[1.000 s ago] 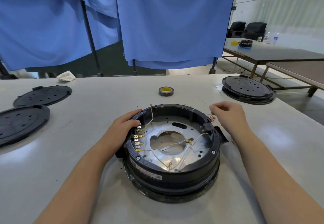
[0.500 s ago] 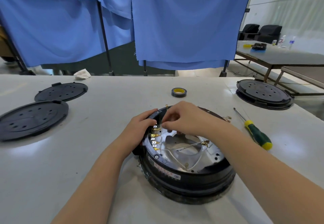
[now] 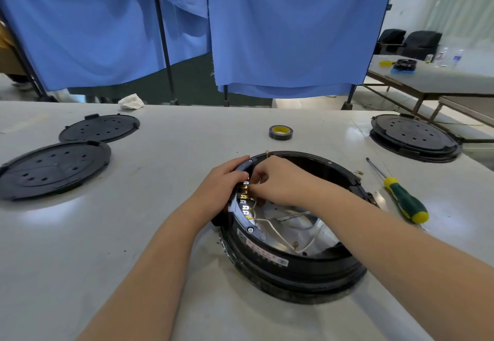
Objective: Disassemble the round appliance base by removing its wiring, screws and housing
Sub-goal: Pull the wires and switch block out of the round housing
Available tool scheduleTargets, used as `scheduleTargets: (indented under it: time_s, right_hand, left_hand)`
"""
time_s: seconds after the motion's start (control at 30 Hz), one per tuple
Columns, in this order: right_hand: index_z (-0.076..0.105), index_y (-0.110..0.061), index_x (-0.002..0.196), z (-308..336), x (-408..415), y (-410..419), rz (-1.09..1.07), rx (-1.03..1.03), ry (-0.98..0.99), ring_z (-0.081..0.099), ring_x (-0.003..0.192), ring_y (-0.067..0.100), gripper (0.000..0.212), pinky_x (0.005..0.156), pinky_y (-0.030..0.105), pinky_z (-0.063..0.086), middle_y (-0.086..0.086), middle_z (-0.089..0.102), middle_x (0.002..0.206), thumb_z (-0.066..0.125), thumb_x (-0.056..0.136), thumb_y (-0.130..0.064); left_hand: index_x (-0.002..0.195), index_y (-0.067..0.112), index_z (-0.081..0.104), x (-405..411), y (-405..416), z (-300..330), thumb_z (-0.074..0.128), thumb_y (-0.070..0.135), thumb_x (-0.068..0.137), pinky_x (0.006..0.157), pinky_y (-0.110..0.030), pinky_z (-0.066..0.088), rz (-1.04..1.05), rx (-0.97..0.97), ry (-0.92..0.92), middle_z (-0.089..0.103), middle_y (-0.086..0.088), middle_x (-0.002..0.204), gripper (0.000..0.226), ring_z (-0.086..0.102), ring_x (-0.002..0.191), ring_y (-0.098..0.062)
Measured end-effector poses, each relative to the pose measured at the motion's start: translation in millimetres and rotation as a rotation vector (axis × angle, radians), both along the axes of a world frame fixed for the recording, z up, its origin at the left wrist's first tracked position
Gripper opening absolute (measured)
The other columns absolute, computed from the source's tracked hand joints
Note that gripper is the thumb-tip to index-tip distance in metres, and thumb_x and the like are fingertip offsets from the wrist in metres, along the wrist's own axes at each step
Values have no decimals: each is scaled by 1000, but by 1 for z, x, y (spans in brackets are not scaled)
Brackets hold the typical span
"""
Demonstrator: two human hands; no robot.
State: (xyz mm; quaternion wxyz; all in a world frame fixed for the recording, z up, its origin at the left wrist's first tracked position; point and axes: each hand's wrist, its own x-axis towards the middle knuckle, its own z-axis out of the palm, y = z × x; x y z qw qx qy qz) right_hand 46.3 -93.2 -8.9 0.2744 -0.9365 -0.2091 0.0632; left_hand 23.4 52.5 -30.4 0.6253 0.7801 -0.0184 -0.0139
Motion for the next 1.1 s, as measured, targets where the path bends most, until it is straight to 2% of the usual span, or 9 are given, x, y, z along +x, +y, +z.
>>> scheduleTargets:
  time_s: [0.17, 0.27, 0.4, 0.53, 0.7, 0.83, 0.97, 1.03, 1.1]
  right_hand:
    - [69, -15, 68, -2, 0, -3, -39, 1, -9, 59, 47, 7, 22, 59, 31, 54, -1, 70, 57, 63, 83, -30]
    - [68, -16, 75, -3, 1, -6, -48, 58, 70, 62, 46, 3, 20, 52, 23, 52, -4, 70, 56, 67, 86, -32]
    - [66, -20, 81, -4, 0, -6, -33, 70, 66, 64, 48, 5, 13, 53, 22, 52, -5, 70, 58, 67, 86, -31]
    - [63, -18, 83, -4, 1, -8, -40, 85, 100, 65, 48, 8, 8, 52, 23, 51, -3, 70, 56, 67, 85, -25]
    - [61, -20, 85, -2, -1, -9, -35, 142, 95, 62, 43, 4, 7, 41, 15, 44, -3, 69, 55, 67, 85, -24]
    - [64, -25, 78, 1, -1, -8, 27, 99, 33, 59, 49, -3, 4, 56, 22, 51, -12, 67, 54, 66, 80, -22]
    - [71, -23, 78, 3, -4, -8, 99, 86, 80, 62, 50, -1, 4, 53, 17, 48, -11, 68, 55, 68, 77, -23]
    - [74, -22, 79, 3, -5, -9, 118, 90, 99, 65, 53, 4, 5, 58, 18, 52, -7, 69, 57, 70, 75, -22]
    - [75, -21, 78, 3, -6, -9, 133, 99, 110, 64, 53, 3, 4, 54, 13, 49, -7, 69, 56, 72, 75, -21]
  left_hand:
    - [131, 20, 56, 0, 0, 0, 48, 4, 92, 87, -35, 51, -2, -8, -2, 66, -7, 112, 43, 64, 96, -23]
    - [130, 21, 56, 0, 0, 1, 48, 4, 92, 78, -28, 52, -8, -4, 1, 66, -5, 108, 43, 64, 88, -18]
    - [132, 21, 55, -1, 0, 1, 49, 6, 92, 82, -29, 51, 0, 22, -2, 64, -7, 115, 44, 64, 96, -20]
    - [132, 21, 56, -2, 0, 2, 49, 6, 92, 90, -36, 50, 4, 36, -8, 65, -8, 117, 44, 63, 103, -25]
    - [129, 22, 58, -1, 0, 2, 49, 5, 91, 83, -30, 51, 1, 24, -10, 67, -4, 110, 43, 65, 94, -19]
    - [129, 23, 58, -1, 0, 2, 49, 5, 91, 78, -27, 51, 5, 26, -13, 67, 0, 103, 43, 64, 88, -16]
    - [131, 22, 56, -1, -1, 2, 49, 6, 91, 91, -36, 50, 10, 35, -13, 65, -6, 115, 43, 63, 101, -22]
    - [131, 22, 56, -1, -1, 2, 49, 7, 92, 94, -39, 50, 8, 35, -12, 65, -8, 117, 43, 63, 104, -23]
    - [131, 22, 57, -2, -1, 2, 50, 7, 91, 96, -42, 49, 11, 34, -12, 65, -9, 117, 43, 63, 105, -25]
